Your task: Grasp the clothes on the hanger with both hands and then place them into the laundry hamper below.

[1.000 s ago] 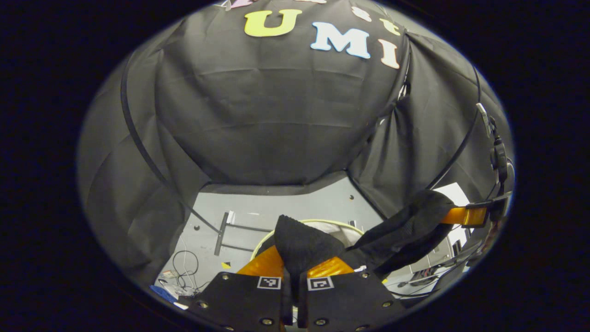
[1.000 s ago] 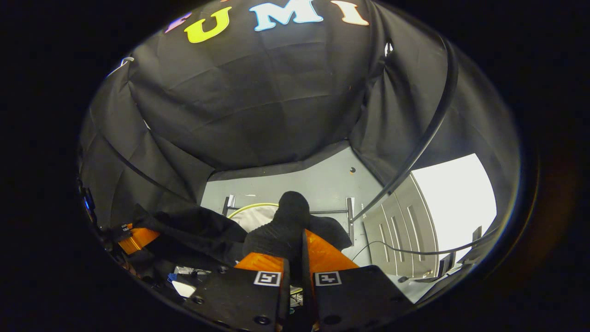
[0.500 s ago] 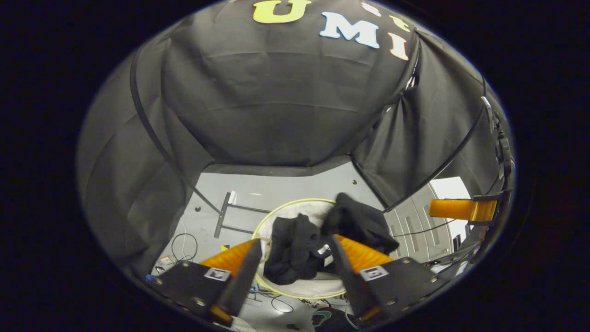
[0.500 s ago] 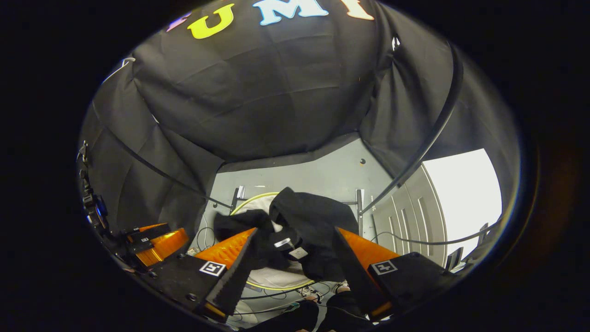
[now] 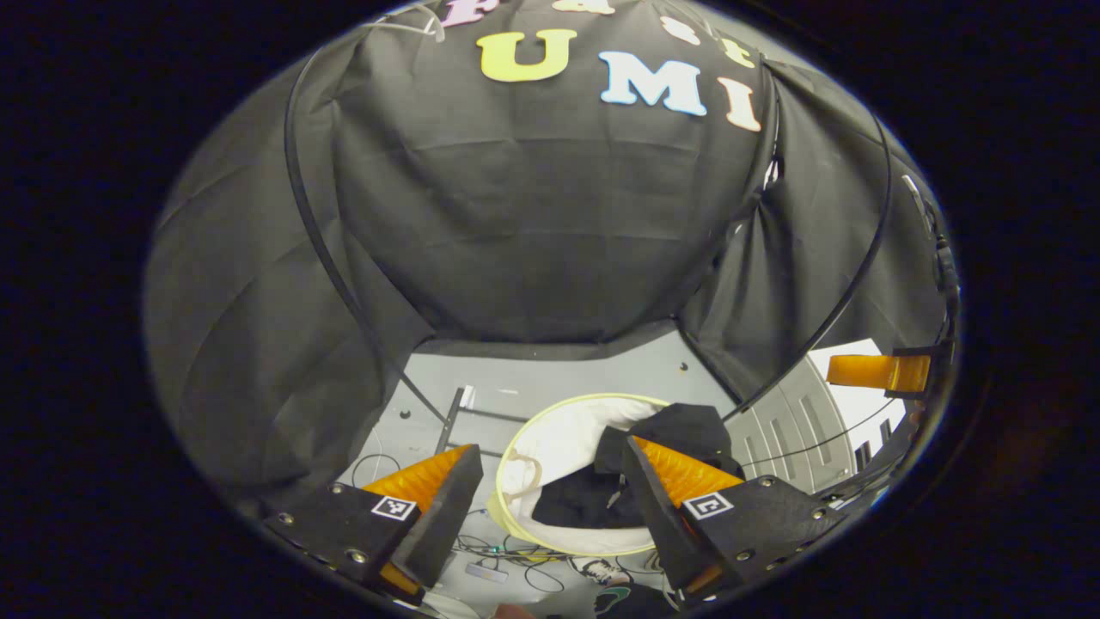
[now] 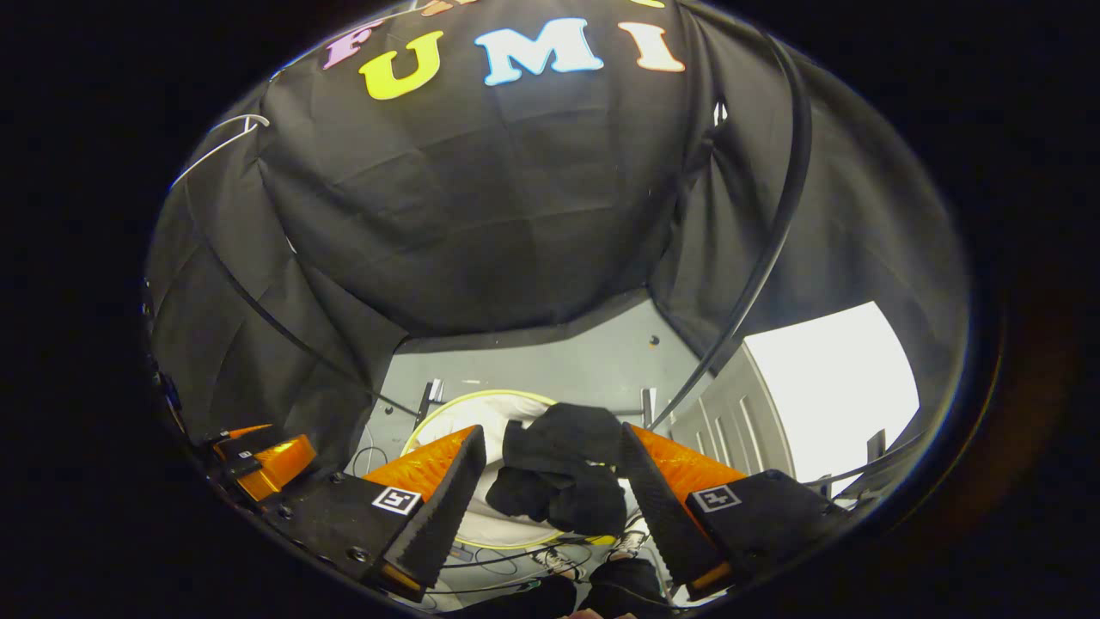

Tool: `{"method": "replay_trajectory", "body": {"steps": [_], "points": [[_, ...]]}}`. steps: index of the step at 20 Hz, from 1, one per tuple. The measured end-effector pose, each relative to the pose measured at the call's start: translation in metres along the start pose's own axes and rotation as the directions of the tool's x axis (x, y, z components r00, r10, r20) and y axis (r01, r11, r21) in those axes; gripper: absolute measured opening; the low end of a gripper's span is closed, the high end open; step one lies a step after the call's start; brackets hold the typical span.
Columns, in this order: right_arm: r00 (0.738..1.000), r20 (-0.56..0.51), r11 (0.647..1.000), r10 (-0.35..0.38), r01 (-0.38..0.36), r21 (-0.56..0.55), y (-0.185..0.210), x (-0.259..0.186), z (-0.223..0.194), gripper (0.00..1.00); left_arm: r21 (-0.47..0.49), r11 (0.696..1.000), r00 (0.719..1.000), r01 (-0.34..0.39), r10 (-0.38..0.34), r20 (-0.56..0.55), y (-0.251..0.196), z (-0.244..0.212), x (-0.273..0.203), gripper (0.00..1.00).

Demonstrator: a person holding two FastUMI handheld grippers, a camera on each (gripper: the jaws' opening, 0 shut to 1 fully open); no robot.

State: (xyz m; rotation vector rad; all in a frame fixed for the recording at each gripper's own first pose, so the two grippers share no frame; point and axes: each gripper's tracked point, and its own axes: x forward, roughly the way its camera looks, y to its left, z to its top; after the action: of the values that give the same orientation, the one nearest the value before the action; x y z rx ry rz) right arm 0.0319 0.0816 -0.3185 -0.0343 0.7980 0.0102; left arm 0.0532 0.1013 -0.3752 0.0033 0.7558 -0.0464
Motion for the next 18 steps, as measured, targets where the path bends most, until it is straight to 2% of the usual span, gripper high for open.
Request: {"method": "replay_trajectory", "body": {"steps": [1, 2, 3, 7, 13, 18], "points": [[1.000, 0.031, 1.000, -0.005, 0.005, -0.004, -0.004, -0.006, 0.009, 0.98, -0.002, 1.000, 1.000, -0.002, 0.002, 0.029, -0.002, 0.012, -0.010, 0.96], [0.998, 0.063, 1.000, -0.010, 0.010, 0.001, -0.006, -0.014, 0.020, 0.94, -0.004, 1.000, 0.998, -0.005, 0.005, 0.061, -0.003, 0.025, -0.021, 0.96], [0.996, 0.089, 1.000, -0.012, 0.011, 0.010, -0.009, -0.020, 0.028, 0.99, -0.006, 1.000, 0.995, -0.009, 0.010, 0.095, -0.005, 0.042, -0.032, 0.96], [0.971, 0.238, 0.999, -0.025, 0.013, 0.053, -0.018, -0.053, 0.081, 0.98, -0.010, 1.000, 0.967, -0.020, 0.022, 0.253, -0.007, 0.116, -0.076, 0.96], [0.894, 0.447, 0.999, -0.021, 0.001, 0.046, -0.023, -0.111, 0.149, 0.98, 0.000, 0.999, 0.881, -0.042, 0.037, 0.472, -0.010, 0.218, -0.153, 0.96], [0.835, 0.551, 0.999, -0.008, -0.012, 0.033, -0.022, -0.145, 0.188, 0.98, -0.017, 0.999, 0.820, -0.036, 0.039, 0.571, -0.006, 0.264, -0.210, 0.96]]}}
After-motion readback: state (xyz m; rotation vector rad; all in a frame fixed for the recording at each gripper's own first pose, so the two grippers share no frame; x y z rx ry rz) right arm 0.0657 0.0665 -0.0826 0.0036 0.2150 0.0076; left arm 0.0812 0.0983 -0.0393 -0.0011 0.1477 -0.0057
